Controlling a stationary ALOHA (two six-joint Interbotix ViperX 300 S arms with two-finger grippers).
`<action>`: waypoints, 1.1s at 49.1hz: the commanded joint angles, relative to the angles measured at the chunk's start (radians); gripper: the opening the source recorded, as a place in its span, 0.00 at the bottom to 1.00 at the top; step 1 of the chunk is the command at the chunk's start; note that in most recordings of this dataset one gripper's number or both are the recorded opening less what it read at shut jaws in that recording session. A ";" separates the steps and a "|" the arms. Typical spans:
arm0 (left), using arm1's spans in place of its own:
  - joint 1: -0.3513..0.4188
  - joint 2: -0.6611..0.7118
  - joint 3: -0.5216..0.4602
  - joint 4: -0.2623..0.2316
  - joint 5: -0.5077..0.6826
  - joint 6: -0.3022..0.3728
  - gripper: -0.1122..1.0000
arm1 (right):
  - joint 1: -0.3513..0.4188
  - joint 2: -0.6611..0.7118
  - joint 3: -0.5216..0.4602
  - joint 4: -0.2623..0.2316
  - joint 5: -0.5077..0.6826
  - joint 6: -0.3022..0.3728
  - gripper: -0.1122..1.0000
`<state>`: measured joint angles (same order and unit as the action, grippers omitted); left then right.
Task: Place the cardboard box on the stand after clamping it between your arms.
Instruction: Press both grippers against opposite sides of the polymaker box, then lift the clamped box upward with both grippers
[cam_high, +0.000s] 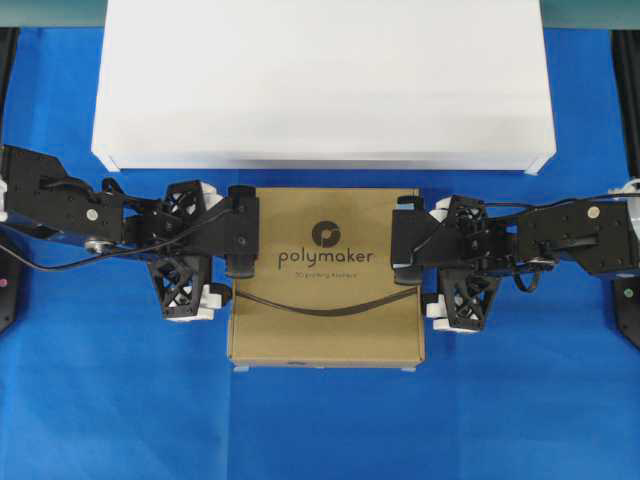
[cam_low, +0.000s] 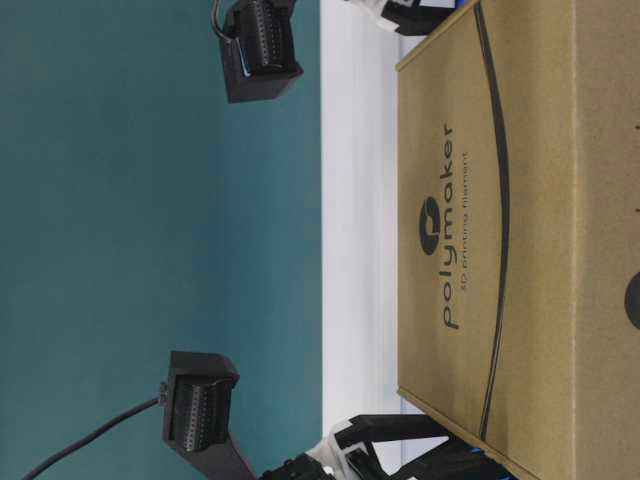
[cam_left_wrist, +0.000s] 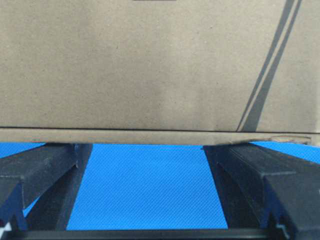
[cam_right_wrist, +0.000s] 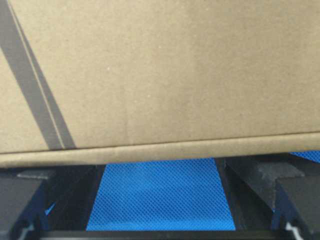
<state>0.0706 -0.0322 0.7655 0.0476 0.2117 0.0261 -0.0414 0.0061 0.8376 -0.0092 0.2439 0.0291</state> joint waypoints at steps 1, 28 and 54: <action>-0.003 -0.002 -0.025 0.003 -0.017 -0.002 0.87 | -0.002 -0.009 -0.035 0.003 -0.028 0.005 0.98; -0.006 -0.080 -0.149 0.003 0.152 -0.002 0.87 | -0.006 -0.120 -0.115 0.034 0.141 0.029 0.98; -0.009 -0.232 -0.422 0.002 0.506 -0.002 0.87 | -0.026 -0.334 -0.344 0.041 0.518 0.031 0.98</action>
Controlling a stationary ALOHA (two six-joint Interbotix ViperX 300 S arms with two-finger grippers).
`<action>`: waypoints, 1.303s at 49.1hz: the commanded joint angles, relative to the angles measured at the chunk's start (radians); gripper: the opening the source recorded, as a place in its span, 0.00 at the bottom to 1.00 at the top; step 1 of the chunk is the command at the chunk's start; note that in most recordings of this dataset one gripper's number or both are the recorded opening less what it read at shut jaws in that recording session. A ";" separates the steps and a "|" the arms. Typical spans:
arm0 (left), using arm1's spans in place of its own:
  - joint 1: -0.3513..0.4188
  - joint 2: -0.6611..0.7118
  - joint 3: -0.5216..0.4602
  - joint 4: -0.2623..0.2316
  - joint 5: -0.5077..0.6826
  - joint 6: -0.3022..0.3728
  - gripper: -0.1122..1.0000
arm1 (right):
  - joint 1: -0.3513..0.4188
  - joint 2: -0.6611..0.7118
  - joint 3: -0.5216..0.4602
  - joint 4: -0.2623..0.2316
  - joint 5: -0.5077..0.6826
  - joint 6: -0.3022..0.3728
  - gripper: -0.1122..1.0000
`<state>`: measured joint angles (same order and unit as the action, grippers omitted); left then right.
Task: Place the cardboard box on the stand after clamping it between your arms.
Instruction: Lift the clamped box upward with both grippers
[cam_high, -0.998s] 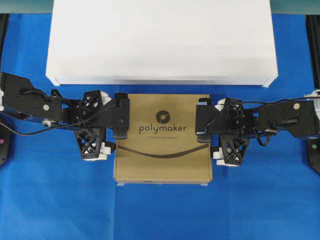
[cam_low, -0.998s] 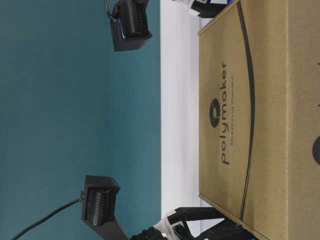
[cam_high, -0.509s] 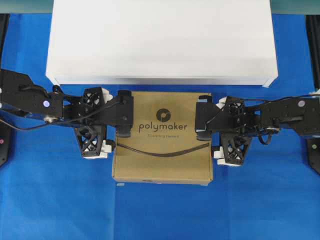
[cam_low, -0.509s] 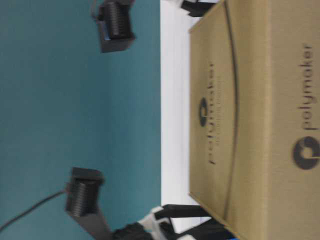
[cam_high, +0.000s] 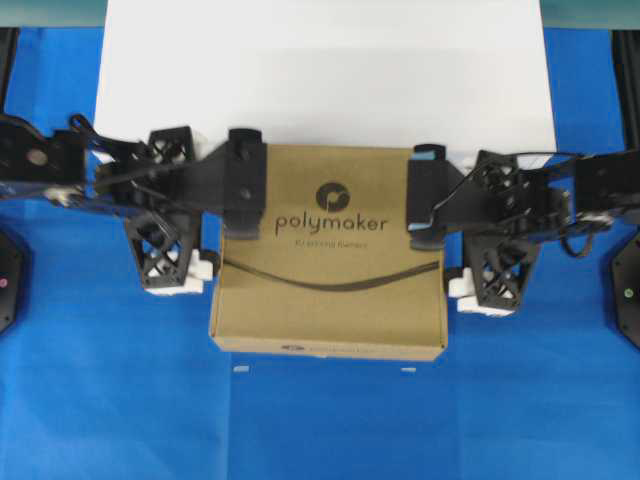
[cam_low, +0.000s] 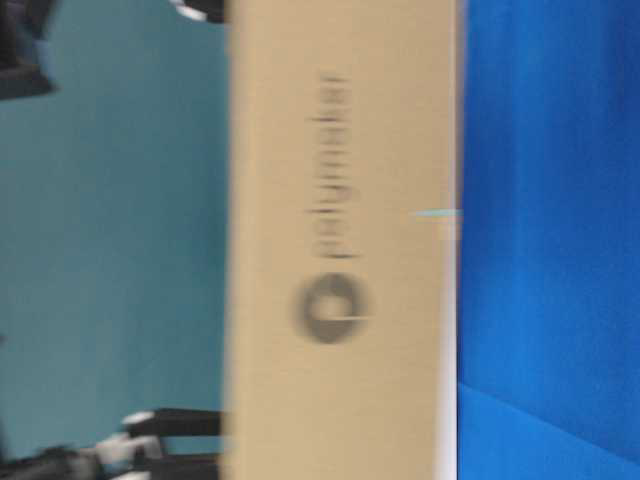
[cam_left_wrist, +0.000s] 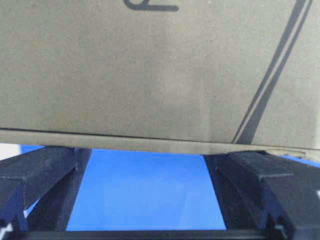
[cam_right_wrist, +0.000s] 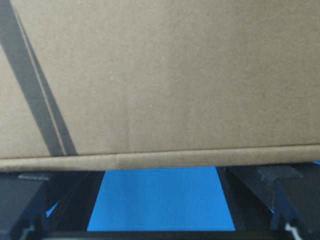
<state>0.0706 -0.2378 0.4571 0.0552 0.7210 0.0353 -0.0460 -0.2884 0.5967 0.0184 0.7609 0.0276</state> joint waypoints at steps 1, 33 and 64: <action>-0.011 -0.029 -0.129 -0.005 0.008 -0.011 0.87 | -0.021 -0.044 -0.110 0.015 0.012 0.032 0.98; -0.008 -0.025 -0.244 -0.006 0.170 -0.011 0.87 | -0.023 -0.052 -0.190 0.020 0.075 0.028 0.98; 0.060 0.032 -0.308 0.000 0.170 -0.002 0.87 | -0.117 0.008 -0.262 0.020 0.044 -0.075 0.98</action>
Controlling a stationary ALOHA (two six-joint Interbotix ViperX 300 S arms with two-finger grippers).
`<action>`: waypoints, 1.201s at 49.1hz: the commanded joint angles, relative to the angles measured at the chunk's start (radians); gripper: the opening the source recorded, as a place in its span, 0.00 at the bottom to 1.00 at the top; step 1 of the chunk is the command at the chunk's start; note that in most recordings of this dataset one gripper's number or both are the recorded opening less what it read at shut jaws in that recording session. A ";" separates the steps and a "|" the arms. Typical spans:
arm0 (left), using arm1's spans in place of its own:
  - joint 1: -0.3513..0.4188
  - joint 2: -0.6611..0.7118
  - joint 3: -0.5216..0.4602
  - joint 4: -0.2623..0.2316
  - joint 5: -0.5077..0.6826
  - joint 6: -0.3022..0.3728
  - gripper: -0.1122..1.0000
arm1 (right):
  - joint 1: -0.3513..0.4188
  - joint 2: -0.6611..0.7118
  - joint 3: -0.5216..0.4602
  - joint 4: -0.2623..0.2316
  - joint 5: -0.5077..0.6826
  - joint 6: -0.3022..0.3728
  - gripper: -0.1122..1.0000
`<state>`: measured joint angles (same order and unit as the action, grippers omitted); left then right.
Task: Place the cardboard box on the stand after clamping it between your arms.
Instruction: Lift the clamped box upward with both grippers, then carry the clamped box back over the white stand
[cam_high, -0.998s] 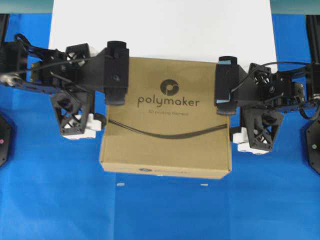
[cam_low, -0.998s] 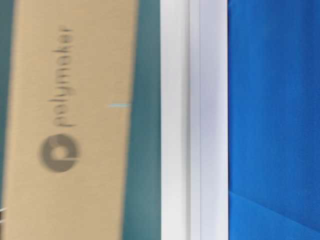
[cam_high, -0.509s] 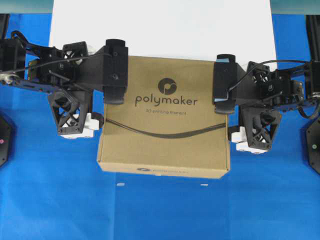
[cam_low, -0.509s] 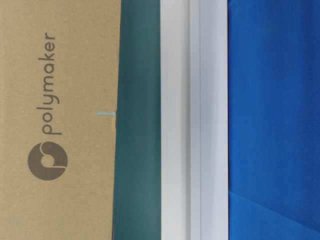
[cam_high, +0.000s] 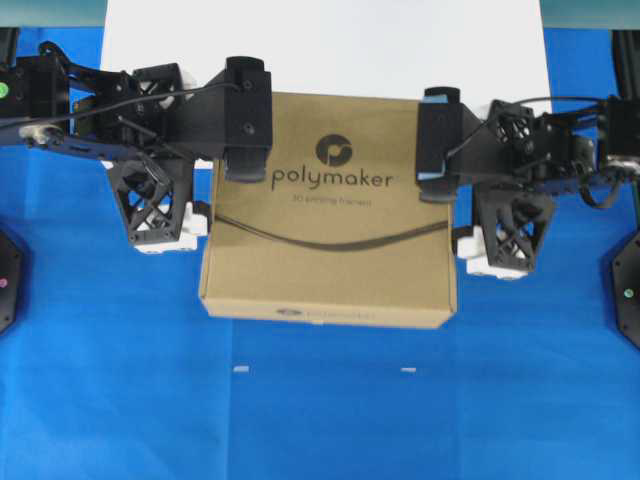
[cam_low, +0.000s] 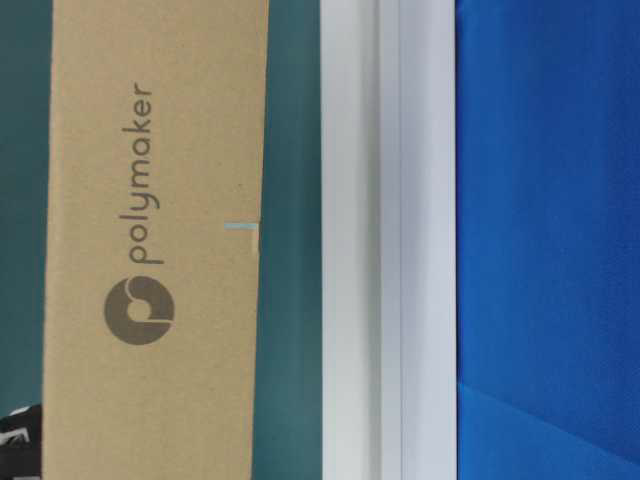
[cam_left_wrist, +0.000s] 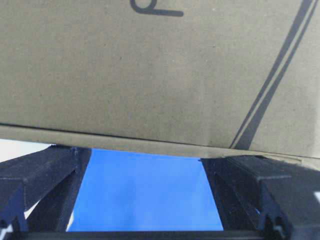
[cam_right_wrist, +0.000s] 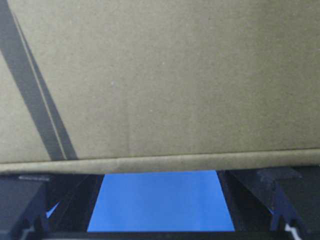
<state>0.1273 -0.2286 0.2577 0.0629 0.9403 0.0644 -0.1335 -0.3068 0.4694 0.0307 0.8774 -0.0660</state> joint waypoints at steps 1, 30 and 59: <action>0.008 0.023 -0.109 -0.008 -0.049 -0.028 0.87 | -0.035 0.031 -0.140 0.008 -0.072 0.011 0.98; 0.123 0.078 -0.147 -0.009 -0.115 0.163 0.86 | -0.207 0.126 -0.230 0.109 -0.078 -0.232 0.98; 0.331 0.225 -0.238 -0.008 -0.212 0.285 0.85 | -0.434 0.318 -0.385 0.288 0.008 -0.572 0.98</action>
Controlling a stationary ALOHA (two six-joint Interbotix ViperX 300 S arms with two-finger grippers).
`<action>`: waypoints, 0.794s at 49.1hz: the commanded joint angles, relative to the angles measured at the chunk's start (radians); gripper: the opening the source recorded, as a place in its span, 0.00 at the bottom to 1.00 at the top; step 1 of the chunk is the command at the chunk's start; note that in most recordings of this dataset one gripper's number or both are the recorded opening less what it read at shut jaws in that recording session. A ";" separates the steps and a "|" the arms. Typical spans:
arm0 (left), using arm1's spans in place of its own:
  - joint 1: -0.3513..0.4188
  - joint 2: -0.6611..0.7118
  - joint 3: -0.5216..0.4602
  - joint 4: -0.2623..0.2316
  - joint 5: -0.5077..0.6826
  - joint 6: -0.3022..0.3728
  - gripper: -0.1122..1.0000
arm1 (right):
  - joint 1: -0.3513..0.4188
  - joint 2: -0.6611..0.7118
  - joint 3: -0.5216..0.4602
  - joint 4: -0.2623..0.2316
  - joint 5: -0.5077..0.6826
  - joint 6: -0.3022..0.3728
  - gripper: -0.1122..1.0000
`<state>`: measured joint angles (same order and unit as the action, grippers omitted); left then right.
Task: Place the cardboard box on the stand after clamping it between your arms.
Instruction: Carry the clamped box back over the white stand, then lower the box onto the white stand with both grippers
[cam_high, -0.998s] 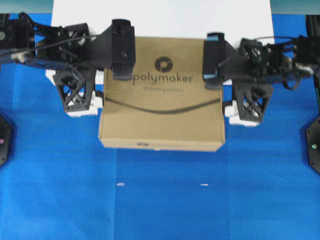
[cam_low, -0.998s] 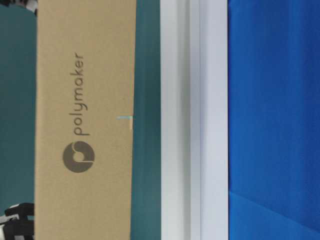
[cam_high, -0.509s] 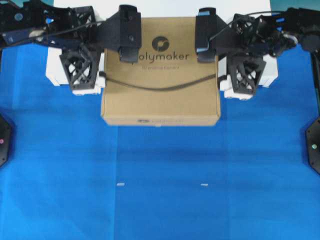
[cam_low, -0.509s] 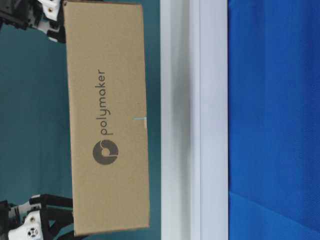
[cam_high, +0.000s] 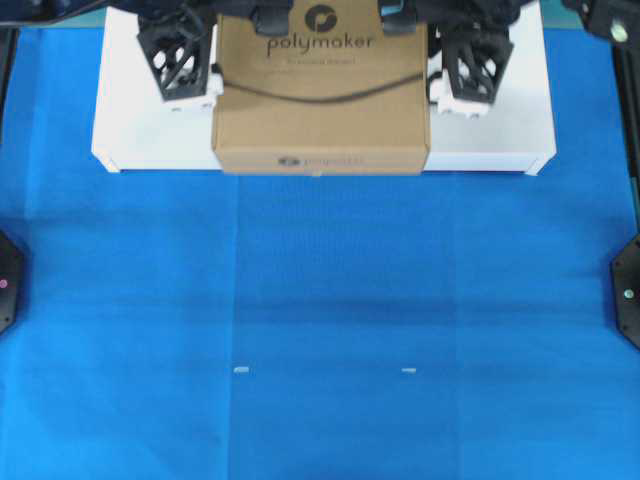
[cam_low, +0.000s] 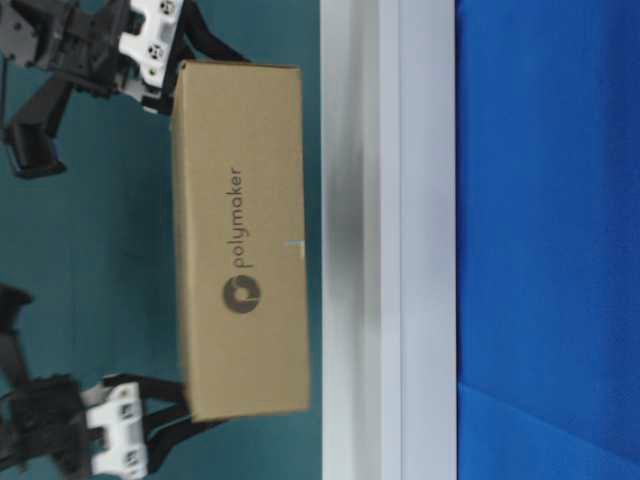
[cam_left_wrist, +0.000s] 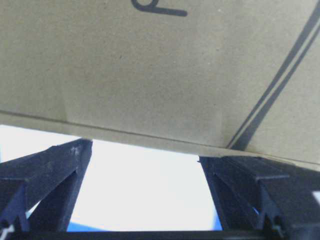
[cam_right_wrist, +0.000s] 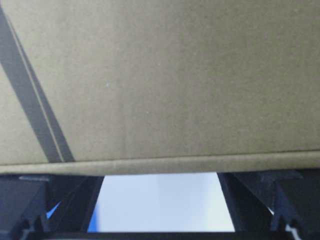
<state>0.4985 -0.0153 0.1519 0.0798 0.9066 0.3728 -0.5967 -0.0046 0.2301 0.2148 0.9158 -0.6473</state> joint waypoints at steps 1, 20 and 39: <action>-0.035 0.017 -0.135 -0.025 -0.184 -0.021 0.85 | 0.021 0.023 -0.153 0.109 -0.026 0.000 0.98; 0.023 0.094 -0.209 -0.025 -0.187 0.009 0.85 | -0.069 0.103 -0.160 0.149 -0.014 -0.112 0.98; 0.031 0.109 -0.166 -0.025 -0.218 0.014 0.85 | -0.081 0.149 -0.103 0.149 -0.071 -0.149 0.98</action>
<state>0.5783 0.1043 0.0583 0.0798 0.8514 0.4034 -0.7225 0.1396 0.1687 0.2730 0.9373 -0.7961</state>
